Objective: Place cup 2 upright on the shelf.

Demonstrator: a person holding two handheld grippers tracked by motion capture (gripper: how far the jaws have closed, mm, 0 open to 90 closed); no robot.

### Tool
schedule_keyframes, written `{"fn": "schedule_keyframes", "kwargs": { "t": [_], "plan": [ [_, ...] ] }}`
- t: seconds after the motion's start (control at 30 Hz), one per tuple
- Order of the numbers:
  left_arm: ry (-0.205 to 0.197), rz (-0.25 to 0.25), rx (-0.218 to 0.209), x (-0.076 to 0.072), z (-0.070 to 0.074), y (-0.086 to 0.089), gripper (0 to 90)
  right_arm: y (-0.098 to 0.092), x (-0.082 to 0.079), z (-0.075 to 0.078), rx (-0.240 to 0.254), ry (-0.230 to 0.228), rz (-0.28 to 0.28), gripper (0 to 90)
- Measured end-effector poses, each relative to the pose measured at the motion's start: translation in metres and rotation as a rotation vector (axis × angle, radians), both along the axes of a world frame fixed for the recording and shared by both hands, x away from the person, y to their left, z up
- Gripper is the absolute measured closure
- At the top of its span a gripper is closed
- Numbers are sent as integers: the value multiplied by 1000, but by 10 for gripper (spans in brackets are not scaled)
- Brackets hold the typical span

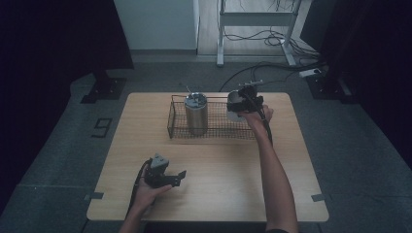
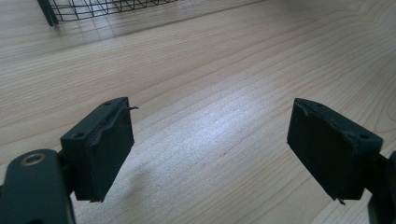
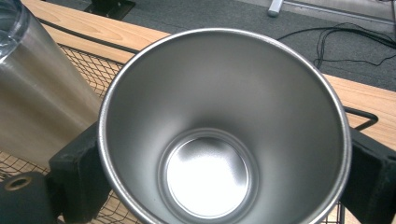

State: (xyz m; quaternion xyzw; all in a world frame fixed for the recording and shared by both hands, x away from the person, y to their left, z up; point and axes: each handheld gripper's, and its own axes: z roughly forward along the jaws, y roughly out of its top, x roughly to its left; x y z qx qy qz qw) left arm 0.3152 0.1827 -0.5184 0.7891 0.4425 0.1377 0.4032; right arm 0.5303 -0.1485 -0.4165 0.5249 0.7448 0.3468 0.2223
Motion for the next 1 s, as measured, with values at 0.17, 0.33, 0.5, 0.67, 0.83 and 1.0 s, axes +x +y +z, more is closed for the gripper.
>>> {"fn": "schedule_keyframes", "kwargs": {
  "t": [0.17, 0.33, 0.5, 0.67, 0.83, 1.0],
  "plan": [
    [2, 0, 5, 0, -1, 0, 146, 2, 3, -5, -2, 4, -2, 70],
    [-5, 0, 6, 0, -1, 0, 146, 2, 6, -12, -5, 18, -8, 70],
    [-4, -3, 5, 0, 0, 0, 146, 3, 8, -21, -7, 39, 9, 70],
    [2, -7, 10, 0, -1, -1, 146, 3, 10, -30, -21, 57, 16, 70],
    [2, -9, 9, 0, -2, -2, 146, 3, 12, -37, -27, 71, 29, 70],
    [2, -14, 10, -1, -2, -3, 146, 3, 14, -44, -46, 101, 23, 70]
  ]
}}
